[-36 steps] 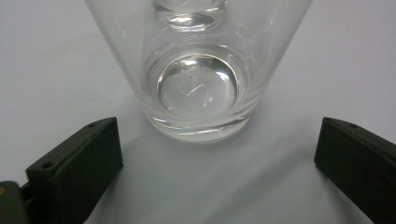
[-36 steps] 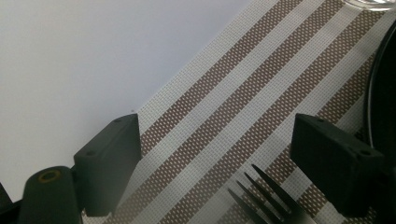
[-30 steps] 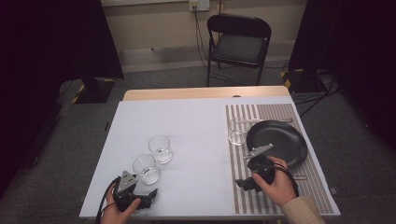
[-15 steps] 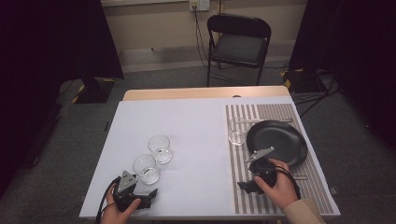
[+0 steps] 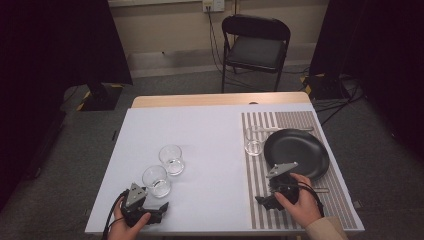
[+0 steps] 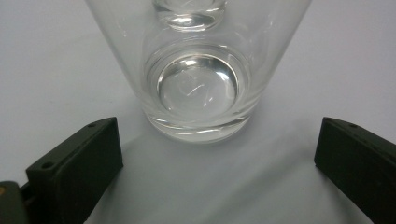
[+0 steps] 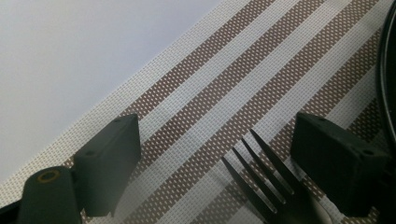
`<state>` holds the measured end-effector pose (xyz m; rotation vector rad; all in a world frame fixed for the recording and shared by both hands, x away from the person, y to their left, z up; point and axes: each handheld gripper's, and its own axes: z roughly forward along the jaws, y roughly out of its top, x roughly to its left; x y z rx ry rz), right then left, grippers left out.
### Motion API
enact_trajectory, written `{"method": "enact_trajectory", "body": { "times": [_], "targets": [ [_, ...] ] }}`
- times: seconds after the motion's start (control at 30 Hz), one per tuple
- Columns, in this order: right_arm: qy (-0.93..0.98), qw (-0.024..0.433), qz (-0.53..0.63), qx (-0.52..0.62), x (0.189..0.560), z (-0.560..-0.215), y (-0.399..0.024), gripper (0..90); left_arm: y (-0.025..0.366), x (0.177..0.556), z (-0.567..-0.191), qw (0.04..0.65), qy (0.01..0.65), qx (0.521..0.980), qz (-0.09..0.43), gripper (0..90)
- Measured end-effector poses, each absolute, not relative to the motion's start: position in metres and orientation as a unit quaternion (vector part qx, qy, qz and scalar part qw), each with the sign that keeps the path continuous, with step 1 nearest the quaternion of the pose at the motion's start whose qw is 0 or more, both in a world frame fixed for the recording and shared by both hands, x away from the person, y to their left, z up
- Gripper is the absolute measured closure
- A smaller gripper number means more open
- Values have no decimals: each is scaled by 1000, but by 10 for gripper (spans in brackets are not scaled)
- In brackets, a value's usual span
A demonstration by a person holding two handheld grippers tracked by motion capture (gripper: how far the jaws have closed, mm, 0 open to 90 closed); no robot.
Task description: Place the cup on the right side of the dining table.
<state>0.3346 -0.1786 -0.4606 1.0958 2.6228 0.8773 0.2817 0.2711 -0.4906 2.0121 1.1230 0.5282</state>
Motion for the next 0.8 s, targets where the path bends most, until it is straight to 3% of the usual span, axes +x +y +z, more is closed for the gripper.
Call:
{"method": "enact_trajectory", "body": {
  "times": [0.27, 0.8],
  "targets": [
    [877, 115, 313, 345, 326, -467, -181, 149, 271, 282, -491, 379, 440, 788, 207, 1],
    [862, 134, 350, 342, 319, -474, -186, 140, 271, 282, -491, 380, 439, 787, 207, 1]
  ]
}}
